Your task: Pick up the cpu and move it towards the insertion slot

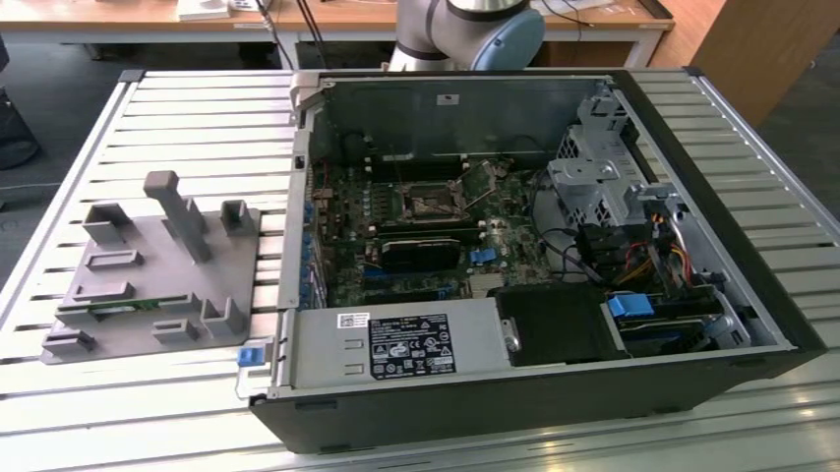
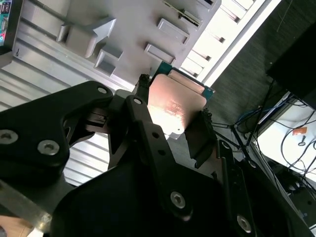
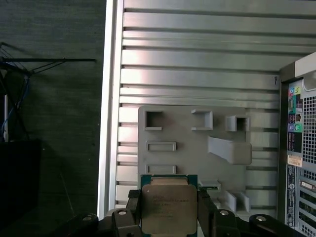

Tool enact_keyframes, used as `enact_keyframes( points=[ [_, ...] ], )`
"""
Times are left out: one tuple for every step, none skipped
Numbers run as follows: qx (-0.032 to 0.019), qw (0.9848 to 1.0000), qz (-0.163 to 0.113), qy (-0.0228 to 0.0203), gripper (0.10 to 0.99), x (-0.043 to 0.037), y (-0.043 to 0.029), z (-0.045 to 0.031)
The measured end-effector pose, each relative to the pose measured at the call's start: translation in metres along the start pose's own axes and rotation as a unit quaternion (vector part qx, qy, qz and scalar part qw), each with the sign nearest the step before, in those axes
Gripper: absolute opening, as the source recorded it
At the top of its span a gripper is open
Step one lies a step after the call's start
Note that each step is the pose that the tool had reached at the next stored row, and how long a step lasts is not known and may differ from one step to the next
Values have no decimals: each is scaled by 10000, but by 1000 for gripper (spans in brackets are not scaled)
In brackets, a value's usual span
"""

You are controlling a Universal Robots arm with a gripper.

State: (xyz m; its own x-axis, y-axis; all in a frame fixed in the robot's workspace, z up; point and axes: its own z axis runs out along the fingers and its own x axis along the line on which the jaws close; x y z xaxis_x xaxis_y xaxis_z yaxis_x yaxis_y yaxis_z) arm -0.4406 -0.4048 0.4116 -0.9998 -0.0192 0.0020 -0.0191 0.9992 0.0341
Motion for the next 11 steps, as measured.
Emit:
enact_keyframes(
  points=[
    [0, 10000, 0, 0, 541, -11, 0, 0],
    [0, 10000, 0, 0, 541, -23, 0, 0],
    [0, 10000, 0, 0, 541, -37, -1, 0],
    [0, 10000, 0, 0, 541, -52, -1, 0],
    [0, 10000, 0, 0, 541, -68, -2, 0],
    [0, 10000, 0, 0, 541, -88, -2, -1],
    [0, 10000, 0, 0, 541, -110, -2, -1],
    [0, 10000, 0, 0, 541, -138, -3, 0],
    [0, 10000, 0, 0, 541, -162, -3, 0],
    [0, 10000, 0, 0, 541, -182, -4, 0],
    [0, 10000, 0, 0, 541, -196, -4, 0]
  ],
)
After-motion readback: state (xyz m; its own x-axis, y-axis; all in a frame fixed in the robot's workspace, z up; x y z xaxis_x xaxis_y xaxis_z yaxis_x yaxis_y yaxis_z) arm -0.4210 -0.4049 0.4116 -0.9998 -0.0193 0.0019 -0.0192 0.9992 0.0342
